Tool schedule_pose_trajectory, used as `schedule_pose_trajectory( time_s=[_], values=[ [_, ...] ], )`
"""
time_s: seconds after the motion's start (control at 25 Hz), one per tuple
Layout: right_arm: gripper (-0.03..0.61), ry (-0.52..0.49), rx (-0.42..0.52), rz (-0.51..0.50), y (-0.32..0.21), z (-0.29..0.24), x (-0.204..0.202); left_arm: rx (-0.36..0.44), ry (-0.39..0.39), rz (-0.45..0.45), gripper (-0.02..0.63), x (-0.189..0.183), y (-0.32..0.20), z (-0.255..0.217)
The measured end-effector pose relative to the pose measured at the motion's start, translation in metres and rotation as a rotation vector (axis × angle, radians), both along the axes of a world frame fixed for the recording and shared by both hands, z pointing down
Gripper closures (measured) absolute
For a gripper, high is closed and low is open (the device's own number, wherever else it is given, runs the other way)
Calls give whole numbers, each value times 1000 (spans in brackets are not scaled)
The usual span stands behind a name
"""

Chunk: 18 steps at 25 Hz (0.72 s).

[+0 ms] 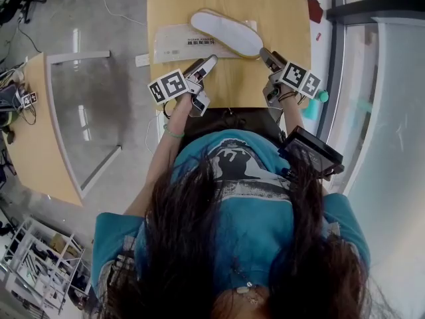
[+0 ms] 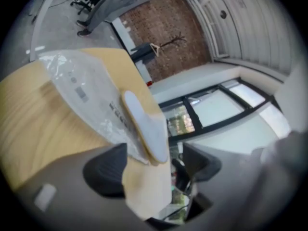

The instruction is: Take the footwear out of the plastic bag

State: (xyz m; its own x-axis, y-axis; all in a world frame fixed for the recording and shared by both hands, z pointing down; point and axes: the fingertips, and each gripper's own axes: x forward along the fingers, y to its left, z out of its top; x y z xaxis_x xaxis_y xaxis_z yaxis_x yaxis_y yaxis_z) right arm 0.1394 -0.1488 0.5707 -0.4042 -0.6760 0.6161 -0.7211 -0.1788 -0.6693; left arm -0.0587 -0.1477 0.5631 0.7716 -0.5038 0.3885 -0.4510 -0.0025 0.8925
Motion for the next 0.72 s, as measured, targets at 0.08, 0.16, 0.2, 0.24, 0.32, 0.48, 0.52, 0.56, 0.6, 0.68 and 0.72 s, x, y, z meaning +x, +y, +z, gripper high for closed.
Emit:
schedule_pose_trajectory(
  time_s=[0.08,0.16,0.2,0.24,0.32,0.48,0.52,0.56,0.6,0.68,0.72],
  values=[
    [357,-63,48,-13,1,-12,-6,12,-2,26,259,0,1,0],
    [357,-97,83,-14,4,-20,-12,32,-5,58,284,0,3,-1],
    [357,-105,100,-10,5,-23,-16,47,-12,73,295,-2,3,0],
    [357,-107,116,-5,6,-26,-20,63,-24,88,298,-5,3,1],
    [357,-87,141,7,8,-27,-24,87,-56,123,298,-11,4,6],
    [378,-12,148,60,23,-29,-8,133,-87,173,352,-11,7,8],
    [409,-9,152,82,26,-32,-5,141,-78,173,383,-11,8,6],
    [450,-15,157,102,29,-35,-3,146,-67,170,402,-12,8,6],
    [477,-27,160,116,30,-36,-3,149,-59,166,414,-13,8,5],
    [497,-42,158,107,33,-36,-10,160,-64,161,439,-18,10,7],
    [505,-35,154,90,36,-36,-14,169,-82,160,455,-22,11,9]
  ],
)
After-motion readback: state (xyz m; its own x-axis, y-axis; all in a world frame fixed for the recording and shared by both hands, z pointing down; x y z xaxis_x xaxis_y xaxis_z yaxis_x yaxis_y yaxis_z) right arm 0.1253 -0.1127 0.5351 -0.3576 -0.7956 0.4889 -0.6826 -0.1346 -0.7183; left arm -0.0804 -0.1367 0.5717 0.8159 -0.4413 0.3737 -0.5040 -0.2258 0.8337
